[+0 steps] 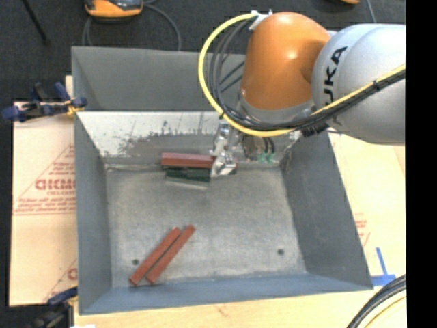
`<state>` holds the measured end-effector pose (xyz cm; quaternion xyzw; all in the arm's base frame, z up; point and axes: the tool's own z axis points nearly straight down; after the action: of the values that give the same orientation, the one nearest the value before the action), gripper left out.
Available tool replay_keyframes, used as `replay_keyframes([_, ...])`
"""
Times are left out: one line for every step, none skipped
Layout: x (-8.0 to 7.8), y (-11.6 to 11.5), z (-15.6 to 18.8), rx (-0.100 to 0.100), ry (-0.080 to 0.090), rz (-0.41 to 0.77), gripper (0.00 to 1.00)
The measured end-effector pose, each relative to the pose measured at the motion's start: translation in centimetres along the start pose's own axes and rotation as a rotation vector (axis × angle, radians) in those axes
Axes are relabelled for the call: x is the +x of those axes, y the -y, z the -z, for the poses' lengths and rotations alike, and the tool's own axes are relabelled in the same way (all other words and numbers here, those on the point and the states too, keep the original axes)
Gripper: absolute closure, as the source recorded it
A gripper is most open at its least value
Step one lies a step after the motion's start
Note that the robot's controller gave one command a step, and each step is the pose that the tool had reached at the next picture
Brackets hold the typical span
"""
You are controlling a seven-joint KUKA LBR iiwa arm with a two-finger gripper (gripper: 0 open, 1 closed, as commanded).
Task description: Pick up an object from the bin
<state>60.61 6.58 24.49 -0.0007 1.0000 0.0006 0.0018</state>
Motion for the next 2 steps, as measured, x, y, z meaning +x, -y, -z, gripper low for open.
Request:
replay_keyframes([-0.01,0.0,0.01,0.0,0.0,-0.001,0.0])
replay_keyframes([-0.01,0.0,0.01,0.0,0.0,-0.001,0.0])
